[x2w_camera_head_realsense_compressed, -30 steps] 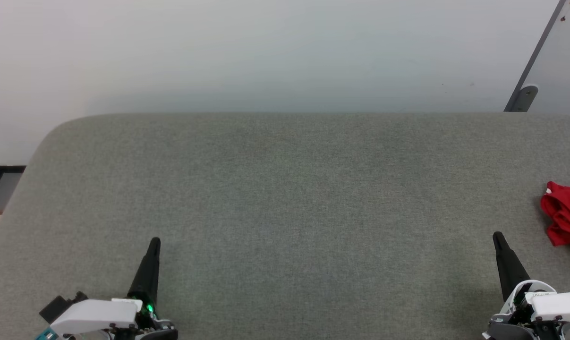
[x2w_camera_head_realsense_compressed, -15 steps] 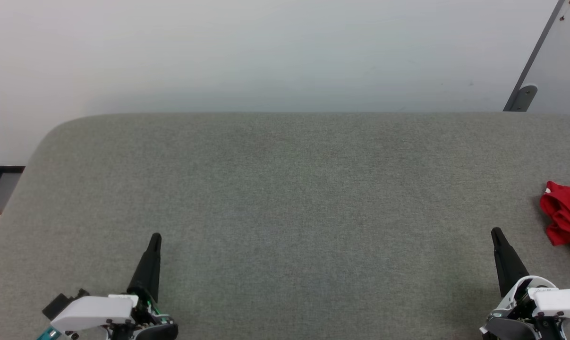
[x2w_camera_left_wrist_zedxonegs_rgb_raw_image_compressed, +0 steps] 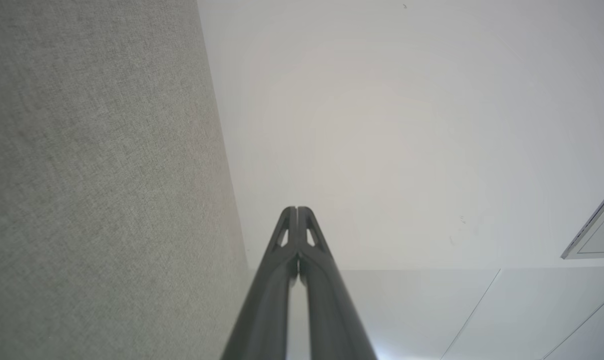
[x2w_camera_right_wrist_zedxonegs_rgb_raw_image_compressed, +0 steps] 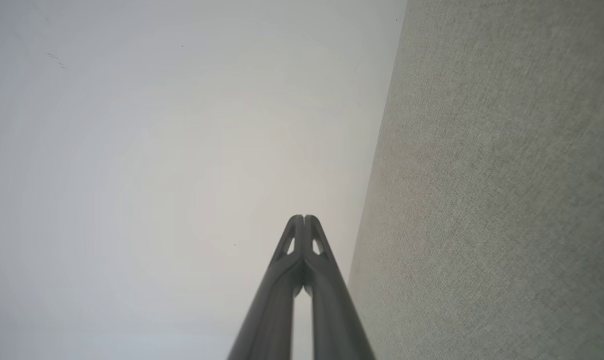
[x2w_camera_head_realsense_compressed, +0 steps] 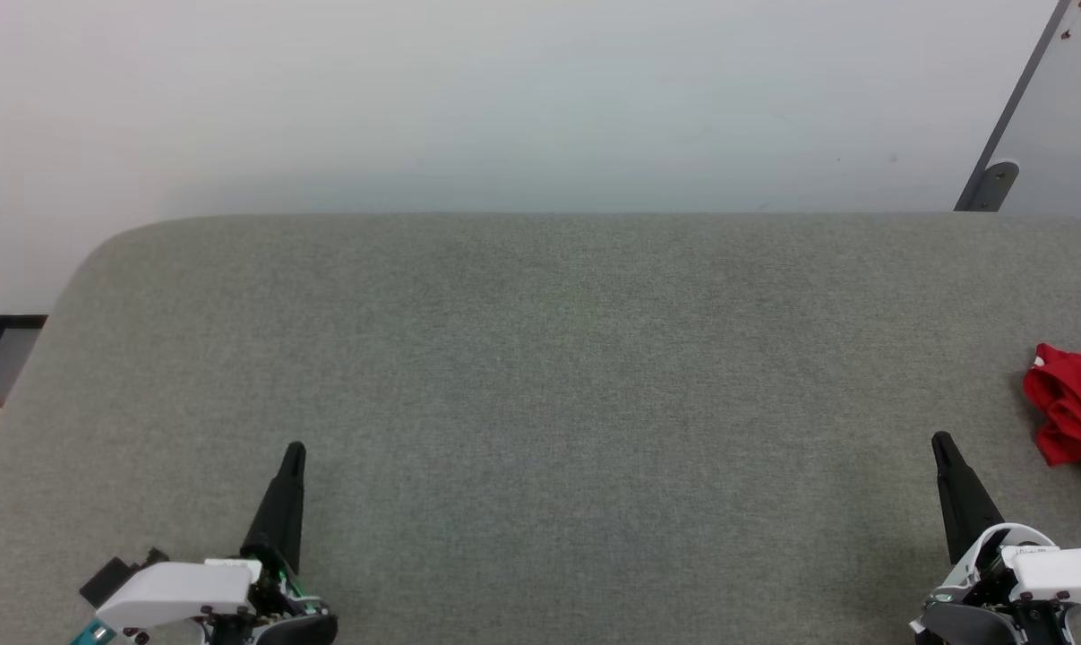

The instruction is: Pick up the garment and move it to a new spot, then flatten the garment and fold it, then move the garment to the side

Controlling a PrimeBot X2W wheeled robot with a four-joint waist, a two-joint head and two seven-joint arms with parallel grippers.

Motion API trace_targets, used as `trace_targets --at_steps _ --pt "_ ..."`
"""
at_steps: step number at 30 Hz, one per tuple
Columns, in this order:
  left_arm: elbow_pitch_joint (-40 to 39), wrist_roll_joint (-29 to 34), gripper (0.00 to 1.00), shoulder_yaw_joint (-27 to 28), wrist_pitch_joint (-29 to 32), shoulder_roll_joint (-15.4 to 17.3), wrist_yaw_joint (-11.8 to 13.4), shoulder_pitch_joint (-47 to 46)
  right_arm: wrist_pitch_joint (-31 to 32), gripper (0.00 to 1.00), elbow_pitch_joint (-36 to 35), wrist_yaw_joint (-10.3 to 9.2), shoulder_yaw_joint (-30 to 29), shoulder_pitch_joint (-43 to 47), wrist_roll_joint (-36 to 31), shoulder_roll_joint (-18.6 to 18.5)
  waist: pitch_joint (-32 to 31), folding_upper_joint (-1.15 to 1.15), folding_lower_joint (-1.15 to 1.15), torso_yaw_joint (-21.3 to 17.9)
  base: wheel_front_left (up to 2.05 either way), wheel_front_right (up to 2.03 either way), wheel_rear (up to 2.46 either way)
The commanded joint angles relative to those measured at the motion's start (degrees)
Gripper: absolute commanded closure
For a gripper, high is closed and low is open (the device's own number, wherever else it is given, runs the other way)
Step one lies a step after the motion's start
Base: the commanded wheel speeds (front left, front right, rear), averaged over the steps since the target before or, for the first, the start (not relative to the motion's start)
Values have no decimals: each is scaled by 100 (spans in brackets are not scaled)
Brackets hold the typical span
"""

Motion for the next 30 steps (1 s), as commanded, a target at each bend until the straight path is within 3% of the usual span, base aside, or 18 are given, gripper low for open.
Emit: trace_targets --at_steps 1,30 --pt "10 26 100 15 9 -12 -20 -53 14 100 2 -6 -8 -14 23 17 0 0 0 0 0 0 0" --pt "11 61 100 59 43 -42 -19 -59 28 100 3 -6 -18 -16 10 26 0 0 0 0 0 0 0"
